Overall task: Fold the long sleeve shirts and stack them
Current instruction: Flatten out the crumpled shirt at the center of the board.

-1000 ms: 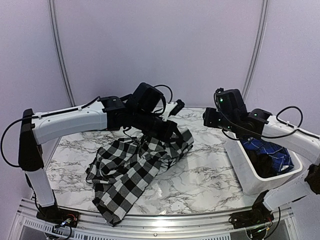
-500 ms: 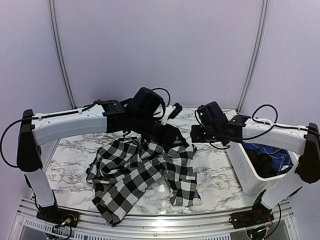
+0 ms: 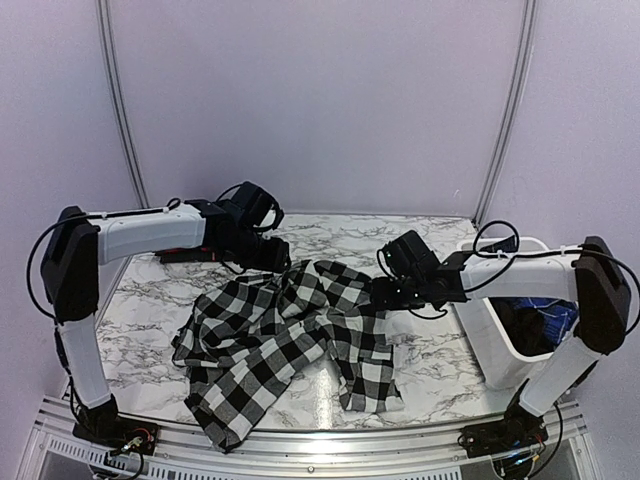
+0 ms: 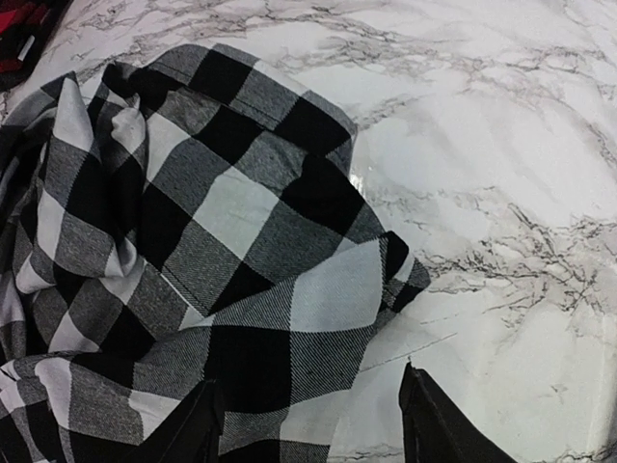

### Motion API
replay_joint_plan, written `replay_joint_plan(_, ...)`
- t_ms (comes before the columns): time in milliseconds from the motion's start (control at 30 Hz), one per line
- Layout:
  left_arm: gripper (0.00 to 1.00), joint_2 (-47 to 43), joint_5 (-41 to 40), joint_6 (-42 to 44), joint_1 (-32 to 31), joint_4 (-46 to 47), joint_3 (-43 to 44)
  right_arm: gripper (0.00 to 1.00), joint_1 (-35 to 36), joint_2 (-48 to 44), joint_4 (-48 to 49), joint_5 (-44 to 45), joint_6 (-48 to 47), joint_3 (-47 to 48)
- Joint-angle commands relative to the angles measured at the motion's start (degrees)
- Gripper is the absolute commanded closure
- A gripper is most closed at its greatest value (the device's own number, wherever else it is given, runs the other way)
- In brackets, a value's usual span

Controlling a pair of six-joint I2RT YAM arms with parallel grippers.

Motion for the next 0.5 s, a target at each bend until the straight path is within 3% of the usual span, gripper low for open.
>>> replay_joint_plan(0,0.36,4.69,-1.15,3.74,0.91,-3.61,-0.55,0.41,-1.66,-0.68,5.21,-4.19,2.53,-3.33)
replay_joint_plan(233,0.37,7.16,-5.13,1.51,2.60,-4.24,-2.83,0.41,-3.23,0.54,10.39,-8.51,3.45,-6.98)
replay_joint_plan(367,0.44,6.96,-6.29,-0.42,3.34,-4.09,-5.35,0.41,-3.25,3.01,12.94,-10.71,3.90,-7.36)
replay_joint_plan(467,0.56,6.13,-7.66,-1.04,3.65,-4.05,-7.82,0.42,-3.73,4.76,14.98,-12.33,3.98,-7.33)
